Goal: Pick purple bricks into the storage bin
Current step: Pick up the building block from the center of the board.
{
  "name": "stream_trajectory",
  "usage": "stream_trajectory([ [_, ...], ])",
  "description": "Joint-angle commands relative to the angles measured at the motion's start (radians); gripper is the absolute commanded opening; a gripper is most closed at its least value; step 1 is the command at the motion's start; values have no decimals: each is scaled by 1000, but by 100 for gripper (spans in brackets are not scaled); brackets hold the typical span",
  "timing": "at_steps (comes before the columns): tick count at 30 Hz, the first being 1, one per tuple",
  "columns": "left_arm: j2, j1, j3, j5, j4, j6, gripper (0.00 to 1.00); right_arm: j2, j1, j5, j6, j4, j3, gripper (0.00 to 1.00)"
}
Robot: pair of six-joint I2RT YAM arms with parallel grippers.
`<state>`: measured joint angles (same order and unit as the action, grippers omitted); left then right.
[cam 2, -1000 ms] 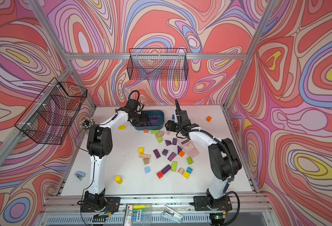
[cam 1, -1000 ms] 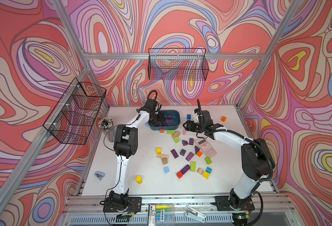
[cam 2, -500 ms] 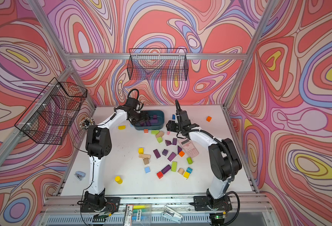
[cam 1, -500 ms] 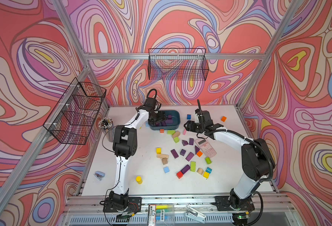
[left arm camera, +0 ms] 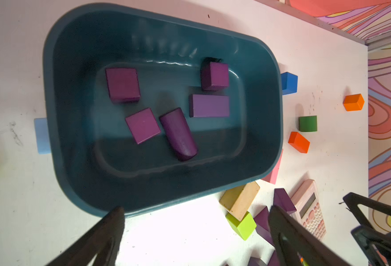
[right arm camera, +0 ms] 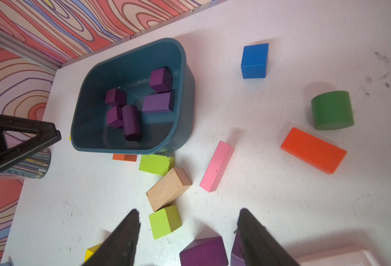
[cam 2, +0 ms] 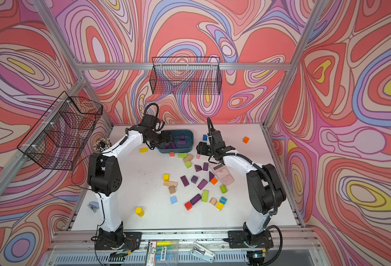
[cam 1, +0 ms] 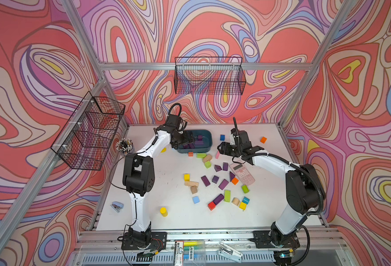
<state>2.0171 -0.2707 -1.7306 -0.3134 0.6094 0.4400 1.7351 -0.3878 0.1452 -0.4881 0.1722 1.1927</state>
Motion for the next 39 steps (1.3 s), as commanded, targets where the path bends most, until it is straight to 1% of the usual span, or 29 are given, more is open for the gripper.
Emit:
stream_trajectory([
  [1, -72, -12, 60, 2, -13, 13, 100, -23, -3, -22, -23, -6, -18, 70],
  [11, -234, -68, 240, 69, -15, 14, 97, -10, -3, -36, -43, -1, -13, 69],
  [18, -320, -135, 330, 130, 7, 28, 95, 5, -3, -39, -64, -5, -10, 68],
  [23, -384, -176, 427, 186, -26, 94, 94, 3, -3, -68, -69, -2, -22, 68],
  [27, -425, -213, 474, 243, -38, 146, 93, -1, -3, -77, -76, -1, -36, 68],
  [31, -445, -250, 490, 318, -17, 216, 93, -8, -3, -83, -82, 3, -45, 68],
  [37, -437, -327, 485, 455, 45, 313, 93, -46, -3, -93, -82, 6, -78, 68],
  [39, -428, -348, 481, 481, 64, 356, 93, -61, -2, -94, -82, 8, -89, 68],
])
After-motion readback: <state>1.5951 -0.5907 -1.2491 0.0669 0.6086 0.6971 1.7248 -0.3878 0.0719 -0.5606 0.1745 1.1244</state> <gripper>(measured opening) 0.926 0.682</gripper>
